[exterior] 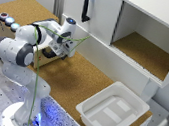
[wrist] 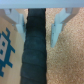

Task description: Grasp the drawer handle and close it

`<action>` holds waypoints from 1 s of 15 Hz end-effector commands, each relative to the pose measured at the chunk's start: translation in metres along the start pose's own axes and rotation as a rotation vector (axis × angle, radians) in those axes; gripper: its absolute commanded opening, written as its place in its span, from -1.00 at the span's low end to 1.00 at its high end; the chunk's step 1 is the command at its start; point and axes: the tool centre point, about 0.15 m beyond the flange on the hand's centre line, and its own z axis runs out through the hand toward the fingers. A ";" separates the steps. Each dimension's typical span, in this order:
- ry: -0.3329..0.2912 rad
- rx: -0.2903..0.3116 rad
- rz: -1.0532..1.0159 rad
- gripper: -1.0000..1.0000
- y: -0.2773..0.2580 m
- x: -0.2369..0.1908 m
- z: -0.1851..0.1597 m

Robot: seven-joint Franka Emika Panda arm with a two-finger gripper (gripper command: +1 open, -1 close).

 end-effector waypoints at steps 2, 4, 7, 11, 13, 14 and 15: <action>0.047 0.047 -0.018 -1.00 -0.005 -0.019 0.013; 0.041 0.044 -0.024 -1.00 -0.014 -0.020 0.017; 0.040 0.046 -0.032 -1.00 -0.028 -0.021 0.018; 0.032 0.038 -0.054 -1.00 -0.051 -0.023 0.025; 0.027 0.035 -0.068 -1.00 -0.065 -0.023 0.028; 0.024 0.036 -0.077 -1.00 -0.073 -0.023 0.029; 0.021 0.036 -0.085 -1.00 -0.079 -0.022 0.030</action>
